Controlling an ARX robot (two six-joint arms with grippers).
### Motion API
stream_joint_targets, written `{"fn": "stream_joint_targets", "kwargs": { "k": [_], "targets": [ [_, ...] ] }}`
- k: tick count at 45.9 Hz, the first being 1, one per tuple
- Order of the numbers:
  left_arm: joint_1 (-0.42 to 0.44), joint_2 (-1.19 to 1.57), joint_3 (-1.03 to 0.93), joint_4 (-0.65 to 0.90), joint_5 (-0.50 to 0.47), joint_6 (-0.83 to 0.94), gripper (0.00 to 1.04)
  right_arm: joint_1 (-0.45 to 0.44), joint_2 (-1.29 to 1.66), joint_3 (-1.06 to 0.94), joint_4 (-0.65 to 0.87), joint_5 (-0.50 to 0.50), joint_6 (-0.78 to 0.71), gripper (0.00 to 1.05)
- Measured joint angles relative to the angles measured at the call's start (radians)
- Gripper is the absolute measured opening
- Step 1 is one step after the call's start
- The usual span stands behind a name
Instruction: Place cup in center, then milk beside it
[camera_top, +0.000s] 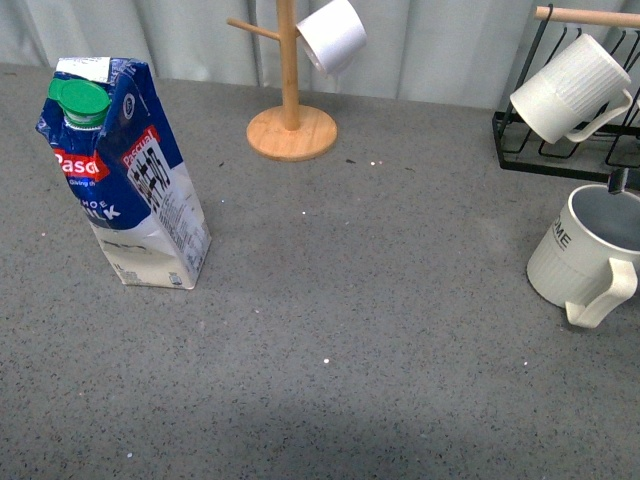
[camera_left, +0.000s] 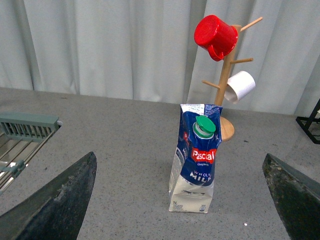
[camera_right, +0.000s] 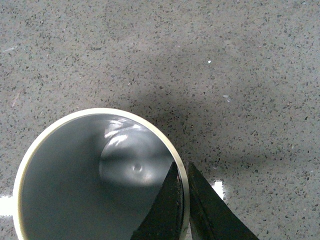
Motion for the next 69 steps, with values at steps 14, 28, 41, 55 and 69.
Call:
{"fn": "stream_joint_targets", "kwargs": {
  "k": [14,28,41,55,69],
  "targets": [
    [0.000,0.000,0.000,0.000,0.000,0.000,0.98,0.032,-0.039,0.021,-0.075,-0.046,0.030,0.01],
    [0.000,0.000,0.000,0.000,0.000,0.000,0.98,0.204,-0.032,0.106,-0.145,-0.079,0.107,0.01],
    [0.000,0.000,0.000,0.000,0.000,0.000,0.98,0.328,0.055,0.163,-0.193,-0.049,0.160,0.01],
    [0.000,0.000,0.000,0.000,0.000,0.000,0.98,0.330,0.066,0.173,-0.177,-0.085,0.168,0.17],
    [0.000,0.000,0.000,0.000,0.000,0.000,0.98,0.307,-0.051,0.121,-0.069,-0.063,0.163,0.75]
  ]
}}
